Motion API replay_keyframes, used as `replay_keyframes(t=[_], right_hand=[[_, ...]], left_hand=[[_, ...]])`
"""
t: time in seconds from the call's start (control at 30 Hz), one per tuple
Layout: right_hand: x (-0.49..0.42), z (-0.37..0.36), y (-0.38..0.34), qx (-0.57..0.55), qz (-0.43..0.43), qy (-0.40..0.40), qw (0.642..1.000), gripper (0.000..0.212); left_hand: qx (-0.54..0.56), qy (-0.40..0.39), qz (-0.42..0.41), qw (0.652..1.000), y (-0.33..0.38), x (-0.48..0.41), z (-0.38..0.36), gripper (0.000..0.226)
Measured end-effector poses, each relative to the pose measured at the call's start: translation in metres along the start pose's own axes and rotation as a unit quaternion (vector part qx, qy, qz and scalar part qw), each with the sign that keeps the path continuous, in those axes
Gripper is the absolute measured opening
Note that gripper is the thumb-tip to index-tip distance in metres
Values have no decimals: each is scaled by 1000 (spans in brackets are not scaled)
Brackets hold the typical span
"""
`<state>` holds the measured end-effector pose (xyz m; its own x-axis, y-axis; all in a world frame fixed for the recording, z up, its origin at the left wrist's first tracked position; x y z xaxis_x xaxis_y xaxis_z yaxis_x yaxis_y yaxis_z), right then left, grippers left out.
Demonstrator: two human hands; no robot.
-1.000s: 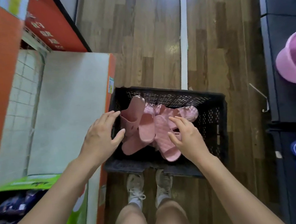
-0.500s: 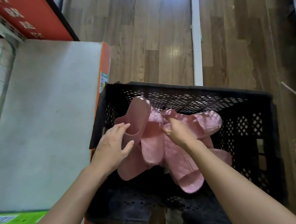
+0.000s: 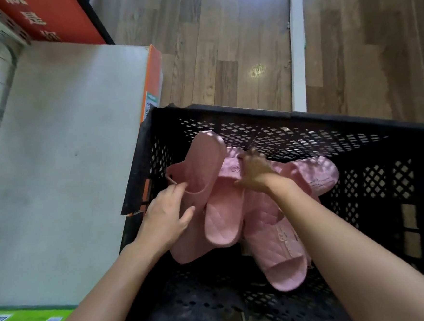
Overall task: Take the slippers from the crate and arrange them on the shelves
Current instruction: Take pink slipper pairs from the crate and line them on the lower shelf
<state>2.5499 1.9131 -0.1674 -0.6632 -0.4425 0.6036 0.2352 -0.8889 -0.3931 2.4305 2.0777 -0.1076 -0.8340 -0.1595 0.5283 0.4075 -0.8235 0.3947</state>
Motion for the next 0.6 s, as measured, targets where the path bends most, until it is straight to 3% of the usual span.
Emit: replay_keyframes(t=[0.1, 0.37, 0.6], right_hand=[[33, 6, 11, -37, -11, 46, 998, 88], [122, 23, 4, -116, 23, 137, 983, 90], [186, 58, 18, -139, 18, 215, 966, 91]], left_hand=[[15, -4, 6, 1000, 5, 13, 1, 56], [60, -27, 3, 998, 37, 55, 15, 52], [177, -92, 52, 978, 65, 76, 9, 47]])
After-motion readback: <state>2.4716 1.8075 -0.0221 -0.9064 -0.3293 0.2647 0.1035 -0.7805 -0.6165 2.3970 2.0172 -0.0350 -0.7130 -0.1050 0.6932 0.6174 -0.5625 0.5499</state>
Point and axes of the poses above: each hand's wrist, its own x-axis away from the middle knuckle, its own z-axis out of the back of the hand, y = z × x, the point moved 7 cm from there along -x, towards the middle knuckle, and after that the axes turned 6 degrees about z, right-handed, at the moved point
